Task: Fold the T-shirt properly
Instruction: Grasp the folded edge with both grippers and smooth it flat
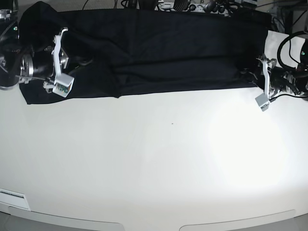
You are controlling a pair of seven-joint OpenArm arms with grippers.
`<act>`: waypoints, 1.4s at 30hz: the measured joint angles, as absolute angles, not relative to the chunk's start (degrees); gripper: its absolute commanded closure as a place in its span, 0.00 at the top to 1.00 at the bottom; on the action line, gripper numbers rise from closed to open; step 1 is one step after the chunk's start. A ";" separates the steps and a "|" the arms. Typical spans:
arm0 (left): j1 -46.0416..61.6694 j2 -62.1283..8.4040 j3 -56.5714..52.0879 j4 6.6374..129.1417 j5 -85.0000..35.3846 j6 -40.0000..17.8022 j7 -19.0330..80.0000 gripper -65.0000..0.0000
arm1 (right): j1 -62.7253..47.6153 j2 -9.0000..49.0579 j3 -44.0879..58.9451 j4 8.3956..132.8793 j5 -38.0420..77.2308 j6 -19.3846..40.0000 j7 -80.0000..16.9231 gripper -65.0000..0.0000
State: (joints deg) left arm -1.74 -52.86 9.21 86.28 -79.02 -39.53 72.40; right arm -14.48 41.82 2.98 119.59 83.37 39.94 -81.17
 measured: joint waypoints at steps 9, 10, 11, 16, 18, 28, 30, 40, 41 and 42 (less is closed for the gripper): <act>-1.74 -52.88 9.21 86.24 -79.05 -39.53 72.38 0.53 | -24.62 47.64 3.05 121.49 82.91 39.92 -80.66 0.00; -1.74 -52.88 9.19 86.24 -79.07 -39.53 72.40 0.53 | -25.08 47.94 3.05 121.49 81.84 39.92 -80.64 0.00; -1.74 -52.86 9.21 86.24 -79.07 -39.53 72.40 0.53 | -25.32 47.90 3.05 121.49 79.94 39.92 -80.64 0.00; -1.74 -52.86 9.21 86.24 -79.05 -39.53 72.40 0.53 | -25.54 47.79 3.05 121.49 64.34 39.92 -80.42 0.00; -1.74 -52.88 9.21 86.24 -79.07 -39.53 72.38 0.53 | -25.54 47.79 3.05 121.45 60.71 39.92 -80.23 0.26; -2.57 -52.90 9.21 86.26 -79.42 -39.53 72.44 0.41 | -25.54 47.75 8.51 134.91 68.86 40.18 -79.18 0.45; -3.88 -53.06 9.19 86.26 -81.38 -39.51 72.79 0.15 | -25.54 46.81 12.58 134.47 67.00 39.92 -75.09 0.23; -8.14 -53.21 6.13 88.86 -83.22 -39.51 74.30 0.00 | -25.52 37.41 19.99 127.35 59.75 34.63 -65.34 0.00; -8.14 -53.19 6.00 90.91 -84.07 -39.51 76.47 0.00 | -25.54 36.27 20.01 125.21 58.50 35.27 -64.73 0.00; -7.68 -53.15 6.00 93.06 -84.03 -39.53 77.54 0.00 | -25.54 35.05 20.05 123.35 56.99 36.84 -63.86 0.00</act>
State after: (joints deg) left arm -7.68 -53.15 6.00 93.06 -84.03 -39.53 77.54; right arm -25.54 35.05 20.05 123.35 56.99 36.84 -63.86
